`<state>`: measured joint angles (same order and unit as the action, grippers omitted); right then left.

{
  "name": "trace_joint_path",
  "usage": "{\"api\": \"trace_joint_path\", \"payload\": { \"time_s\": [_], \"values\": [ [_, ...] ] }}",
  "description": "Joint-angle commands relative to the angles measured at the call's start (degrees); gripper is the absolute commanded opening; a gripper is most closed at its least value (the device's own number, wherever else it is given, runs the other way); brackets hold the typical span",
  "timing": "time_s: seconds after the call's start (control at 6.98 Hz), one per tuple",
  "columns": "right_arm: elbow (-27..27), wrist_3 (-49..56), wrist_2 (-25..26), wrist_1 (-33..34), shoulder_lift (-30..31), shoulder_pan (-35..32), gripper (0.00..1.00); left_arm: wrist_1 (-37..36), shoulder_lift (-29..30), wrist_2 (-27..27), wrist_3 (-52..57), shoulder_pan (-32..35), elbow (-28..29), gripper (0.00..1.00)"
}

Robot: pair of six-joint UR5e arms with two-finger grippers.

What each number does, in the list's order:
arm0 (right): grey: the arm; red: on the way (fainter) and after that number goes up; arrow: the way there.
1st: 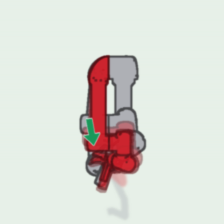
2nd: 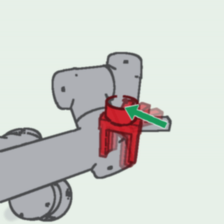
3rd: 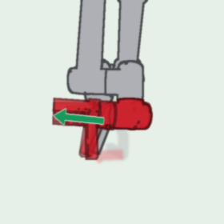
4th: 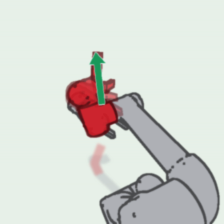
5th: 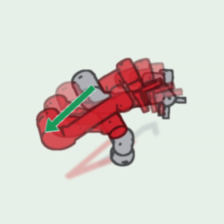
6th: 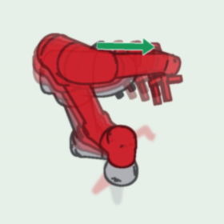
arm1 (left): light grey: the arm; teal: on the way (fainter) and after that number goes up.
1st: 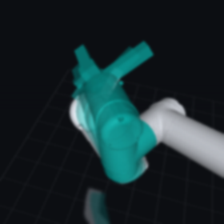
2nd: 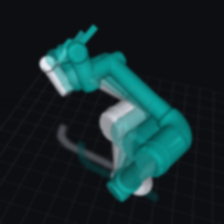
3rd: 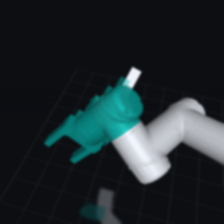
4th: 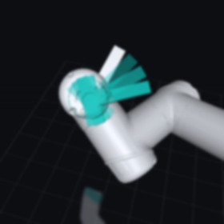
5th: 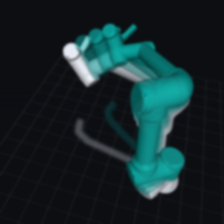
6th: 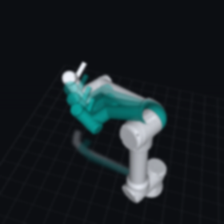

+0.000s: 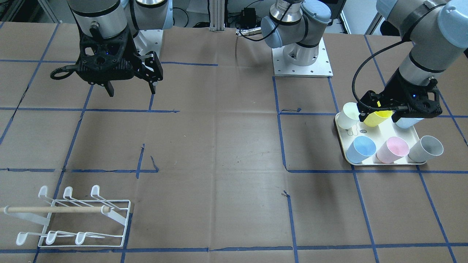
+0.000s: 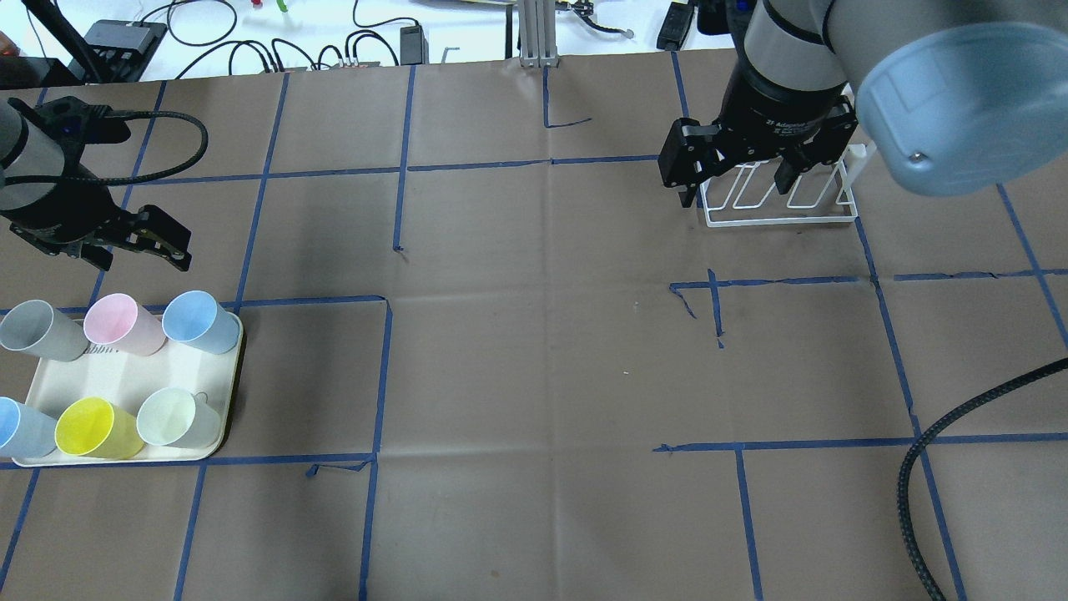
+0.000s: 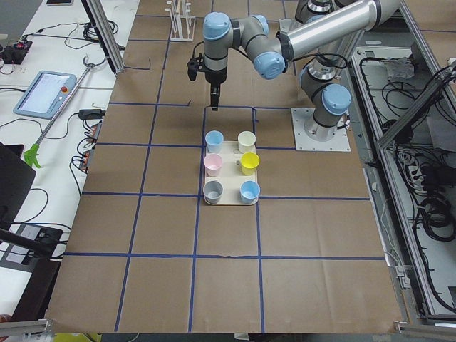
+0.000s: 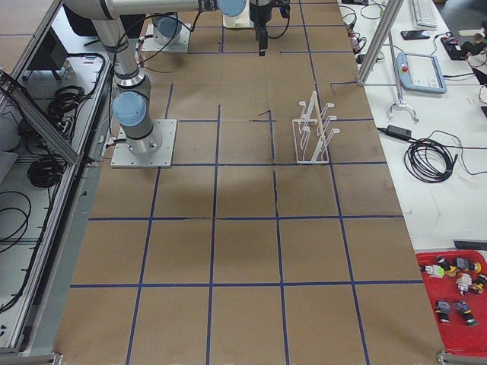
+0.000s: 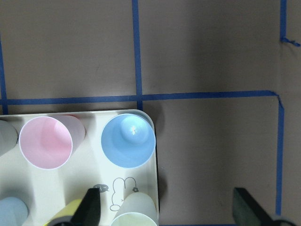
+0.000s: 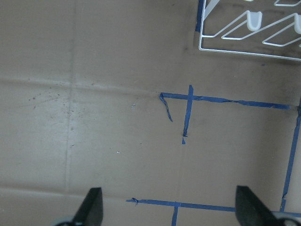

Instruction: Transfer IKEA cup to right arm and place on rack

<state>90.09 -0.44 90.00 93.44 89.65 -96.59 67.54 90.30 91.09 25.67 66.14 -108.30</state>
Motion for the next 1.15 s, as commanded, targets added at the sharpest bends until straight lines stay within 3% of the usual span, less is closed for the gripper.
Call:
{"api": "trace_joint_path", "payload": {
  "time_s": [0.0, 0.72, 1.0],
  "values": [
    [0.1, 0.0, 0.0, 0.0, 0.0, 0.0, 1.00, -9.4, 5.4, -0.1, -0.3, -0.1, -3.7, 1.00],
    [0.1, 0.0, 0.0, 0.0, 0.0, 0.0, 1.00, -11.9, 12.9, -2.1, -3.8, -0.1, -4.0, 0.99],
    [0.1, 0.0, 0.0, 0.0, 0.0, 0.0, 1.00, -16.8, 13.1, -1.7, -4.2, -0.1, -8.3, 0.99]
  ]
}}
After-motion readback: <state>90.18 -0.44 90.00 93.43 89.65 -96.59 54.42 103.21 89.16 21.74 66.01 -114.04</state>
